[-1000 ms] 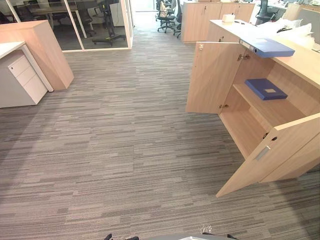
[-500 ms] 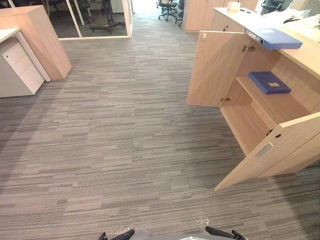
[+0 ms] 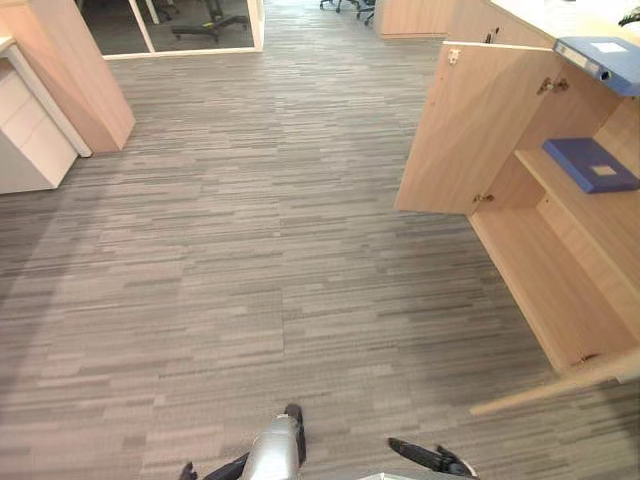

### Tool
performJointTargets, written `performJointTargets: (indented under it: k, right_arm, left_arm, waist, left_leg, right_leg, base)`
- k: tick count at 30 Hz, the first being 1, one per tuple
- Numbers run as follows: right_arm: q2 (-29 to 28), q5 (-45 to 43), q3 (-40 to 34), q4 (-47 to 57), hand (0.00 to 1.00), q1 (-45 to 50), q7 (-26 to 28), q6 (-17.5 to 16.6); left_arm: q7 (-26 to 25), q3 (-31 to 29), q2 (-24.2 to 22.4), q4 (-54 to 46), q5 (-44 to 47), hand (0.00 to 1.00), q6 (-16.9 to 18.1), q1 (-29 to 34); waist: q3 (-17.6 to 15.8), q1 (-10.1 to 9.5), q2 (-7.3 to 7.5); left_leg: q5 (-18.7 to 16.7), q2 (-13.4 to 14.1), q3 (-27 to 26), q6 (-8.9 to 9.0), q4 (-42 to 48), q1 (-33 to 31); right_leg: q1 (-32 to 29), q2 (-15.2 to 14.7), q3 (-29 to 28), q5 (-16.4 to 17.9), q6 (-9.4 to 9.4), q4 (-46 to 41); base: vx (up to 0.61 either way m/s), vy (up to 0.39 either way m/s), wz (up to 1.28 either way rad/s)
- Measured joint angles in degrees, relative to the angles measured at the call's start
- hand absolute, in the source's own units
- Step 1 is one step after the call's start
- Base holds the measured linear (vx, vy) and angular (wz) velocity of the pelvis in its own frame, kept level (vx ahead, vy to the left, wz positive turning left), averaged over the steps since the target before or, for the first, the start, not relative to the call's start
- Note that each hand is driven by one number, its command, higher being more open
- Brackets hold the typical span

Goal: Walk over to the cabinet, pick up the folder, carry it to the office cabinet, place the folder inside the office cabinet, then close the office cabinet door

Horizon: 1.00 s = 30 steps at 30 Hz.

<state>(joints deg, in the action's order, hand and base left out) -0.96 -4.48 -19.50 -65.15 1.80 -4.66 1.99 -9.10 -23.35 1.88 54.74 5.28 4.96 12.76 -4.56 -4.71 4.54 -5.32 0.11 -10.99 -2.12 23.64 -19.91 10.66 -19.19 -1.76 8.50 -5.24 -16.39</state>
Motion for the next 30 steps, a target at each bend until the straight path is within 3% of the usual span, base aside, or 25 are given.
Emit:
performJointTargets:
  k: [2, 3, 4, 6, 7, 8, 9, 11, 13, 14, 16, 17, 18, 19, 20, 21, 22, 24, 25, 28, 30]
  right_arm:
    - [-0.01, -0.05, -2.65, 0.33, 1.00, -0.19, 0.13, -0.29]
    - [-0.07, -0.04, -4.28, 0.98, 1.00, -0.17, 0.28, -0.74]
    - [-0.02, -0.02, -4.27, 2.12, 1.00, -0.15, 0.28, -0.98]
    - [0.29, -0.03, -4.10, 3.37, 1.00, -0.18, 0.25, -1.30]
    - [0.40, -0.02, -4.08, 3.61, 1.00, -0.21, 0.17, -1.51]
    - [0.59, -0.05, -4.03, 3.67, 1.00, -0.21, 0.00, -2.04]
    - [0.49, -0.05, -4.00, 3.80, 1.00, -0.29, -0.20, -2.52]
    - [0.37, -0.08, -4.02, 4.03, 1.00, -0.84, -0.52, -2.61]
    - [0.50, -0.69, -4.09, 4.72, 1.00, -0.46, -0.36, -2.04]
    - [0.64, -0.76, -4.03, 4.75, 1.00, -0.43, -0.45, -2.01]
    - [0.62, -0.76, -4.18, 4.69, 1.00, -0.42, -0.41, -1.97]
    - [0.64, -0.76, -4.19, 4.70, 1.00, -0.42, -0.31, -1.96]
    - [0.75, -0.81, -4.33, 4.73, 1.00, -0.40, -0.06, -1.89]
    - [1.03, -0.43, -4.07, 4.69, 1.00, -0.43, 0.35, -1.79]
    - [0.98, -0.24, -4.04, 4.65, 1.00, -0.34, 0.48, -1.72]
    - [1.15, -0.20, -3.95, 4.93, 1.00, -0.31, 1.01, -1.47]
    - [1.52, -0.31, -4.00, 6.04, 1.00, -0.21, 1.20, -1.14]
    - [1.63, -0.64, -4.02, 5.73, 1.00, -0.18, 1.14, -1.17]
    - [1.43, -1.49, -3.97, 5.07, 1.00, -0.26, 1.09, -1.00]
    - [0.82, -3.42, -3.35, 3.35, 1.00, -0.36, 0.59, -0.81]
    - [0.86, -4.73, -2.88, 2.27, 1.00, -0.77, 0.25, -0.75]
  left_arm:
    - [-0.12, 1.06, 0.50, 0.46, 0.70, 1.00, 0.06, -0.06]
    - [0.00, 2.31, 1.04, 0.44, 0.96, 1.00, 0.18, -0.37]
    - [0.38, 2.90, 1.48, 0.51, 0.96, 1.00, 0.57, -0.76]
    - [0.86, 4.37, 1.87, 0.53, 0.91, 1.00, 0.85, -0.74]
    - [0.99, 4.78, 1.88, 0.55, 0.86, 1.00, 0.90, -0.76]
    - [1.34, 5.48, 1.84, 0.60, 0.79, 1.00, 1.04, -0.83]
    - [1.80, 6.32, 1.90, 0.63, 0.71, 1.00, 1.18, -1.47]
    - [2.05, 6.29, 1.69, 1.88, 0.66, 1.00, 1.13, -2.43]
    - [2.00, 6.09, 1.23, 2.82, 0.71, 1.00, 1.00, -2.74]
    - [1.96, 6.02, 1.18, 2.85, 0.71, 1.00, 1.00, -2.80]
    - [2.04, 5.86, 1.06, 2.89, 0.27, 1.00, 1.00, -2.91]
    - [2.05, 5.74, 0.92, 2.89, -0.07, 1.00, 1.00, -2.94]
    - [2.11, 4.98, 0.37, 2.92, -0.98, 1.00, 0.87, -2.95]
    - [2.27, 3.94, -0.93, 3.04, -1.41, 1.00, 0.61, -2.86]
    - [2.81, 3.30, -0.94, 2.91, -1.43, 1.00, 0.59, -3.01]
    - [3.22, 1.41, -1.63, 2.61, -1.47, 1.00, 0.59, -3.11]
    - [3.16, -1.88, -3.31, 2.13, -1.22, 1.00, 0.45, -2.73]
    - [2.77, -3.20, -3.94, 1.78, 0.97, 1.00, 0.16, -2.21]
    - [2.61, -4.43, -3.87, 1.67, 2.21, 1.00, -0.12, -1.95]
    - [1.95, -5.47, -3.84, -0.06, 4.26, 1.00, 0.06, -1.74]
    - [1.51, -6.58, -4.10, -0.92, 4.29, 1.00, 0.05, -1.74]
  waist:
    - [0.46, 0.16, 0.10]
    - [0.82, 0.68, 0.09]
    - [1.05, 0.97, 0.48]
    - [1.09, 2.05, 0.53]
    - [0.92, 2.24, 0.23]
    - [0.82, 2.53, -0.22]
    - [0.38, 2.65, -0.62]
    - [-1.17, 2.68, -1.79]
    - [-2.40, 3.41, -2.78]
    - [-2.99, 3.70, -2.89]
    - [-3.10, 3.77, -2.81]
    - [-3.09, 3.91, -2.93]
    - [-3.00, 4.46, -3.52]
    - [-2.77, 4.99, -4.98]
    - [-2.76, 4.89, -5.09]
    - [-2.80, 4.92, -5.71]
    - [-3.31, 4.43, -7.51]
    - [-3.75, 3.49, -7.74]
    - [-4.17, 2.79, -6.92]
    - [-4.46, 1.70, -4.61]
    - [-4.74, 1.19, -4.01]
  left_leg:
    - [-1.93, -3.44, -1.52, -2.13, -3.23, 6.14]
    - [-2.61, -5.68, -1.82, -3.06, -5.65, 9.74]
    - [-2.84, -7.85, -1.96, -3.45, -8.09, 13.44]
    - [-2.71, -9.75, -0.98, -3.76, -12.22, 19.73]
    - [-2.68, -9.86, -0.49, -3.86, -13.51, 21.67]
    - [-2.85, -9.53, 0.41, -4.12, -15.46, 24.64]
    - [-3.82, -8.77, 0.81, -4.63, -16.40, 26.71]
    - [-6.05, -7.14, 0.80, -3.79, -16.23, 29.13]
    - [-8.36, -5.87, 0.75, -2.60, -16.06, 31.70]
    - [-9.65, -5.51, 0.66, -2.04, -16.13, 33.38]
    - [-13.06, -5.18, 0.94, -1.17, -15.15, 35.56]
    - [-14.30, -4.80, 1.34, -0.81, -14.42, 35.96]
    - [-16.19, -3.44, 2.29, 0.17, -13.03, 36.70]
    - [-17.53, -0.76, 3.39, 1.81, -8.90, 36.99]
    - [-17.59, 0.29, 4.01, 1.96, -4.06, 34.99]
    - [-16.58, 2.90, 4.21, 3.32, 9.93, 29.38]
    - [-10.95, 7.17, 5.15, 5.96, 28.88, 21.65]
    - [-10.23, 9.96, 5.40, 6.44, 40.76, 16.84]
    - [-10.30, 10.93, 5.80, 6.33, 44.60, 14.10]
    - [-11.01, 10.28, 7.24, 5.11, 42.84, 7.42]
    - [-12.44, 8.51, 10.96, 4.84, 33.89, 4.15]
  right_leg:
    - [-4.00, -2.85, -2.08, -6.74, 1.69, -12.76]
    - [-9.00, -4.40, -3.94, -11.20, 4.38, -25.18]
    - [-14.68, -5.62, -4.05, -13.83, 8.63, -37.90]
    - [-19.58, -7.41, 0.42, -14.38, 12.44, -49.92]
    - [-20.49, -7.26, 2.23, -13.43, 12.61, -51.85]
    - [-22.22, -6.12, 5.93, -9.41, 12.04, -52.93]
    - [-24.43, -3.90, 9.29, -4.83, 10.19, -51.36]
    - [-26.94, 0.62, 14.35, 0.50, 6.99, -45.77]
    - [-28.38, 4.45, 20.03, 2.40, 4.44, -36.78]
    - [-28.14, 5.79, 25.01, 2.29, 4.43, -27.93]
    - [-27.83, 7.36, 31.26, 0.90, 6.93, -15.73]
    - [-27.47, 7.73, 31.75, 0.61, 7.42, -14.59]
    - [-26.31, 8.95, 32.46, -0.73, 9.80, -14.17]
    - [-23.89, 11.29, 34.25, 1.09, 12.10, -13.36]
    - [-22.98, 12.07, 34.73, 1.93, 12.28, -12.67]
    - [-20.38, 14.74, 35.04, 2.97, 12.44, -10.23]
    - [-16.77, 18.91, 33.48, 3.73, 12.93, -6.87]
    - [-13.41, 21.72, 30.51, 4.72, 13.64, -5.10]
    - [-10.23, 23.01, 27.68, 5.09, 13.58, -3.15]
    - [-4.50, 23.23, 21.07, 5.10, 12.92, 1.59]
    - [-1.47, 22.44, 16.16, 5.04, 11.92, 3.62]
  base:
    - [0.51, 0.403, -0.23]
    - [0.44, 0.373, 0.06]
    - [0.41, 0.342, 0.08]
    - [0.34, 0.223, 0.14]
    - [0.35, 0.182, 0.16]
    - [0.31, 0.129, 0.09]
    - [0.30, 0.100, 0.03]
    - [0.27, 0.014, -0.13]
    - [0.26, -0.027, -0.08]
    - [0.29, -0.037, -0.03]
    - [0.36, -0.074, 0.05]
    - [0.31, -0.097, 0.24]
    - [0.39, -0.124, 0.39]
    - [0.42, -0.131, 0.39]
    - [0.66, -0.234, 0.27]
    - [0.67, -0.240, -0.27]
    - [0.67, -0.227, -0.53]
    - [0.56, -0.081, -0.99]
    - [0.56, -0.024, -1.08]
    - [0.53, 0.065, -1.13]
    - [0.43, 0.140, -1.17]
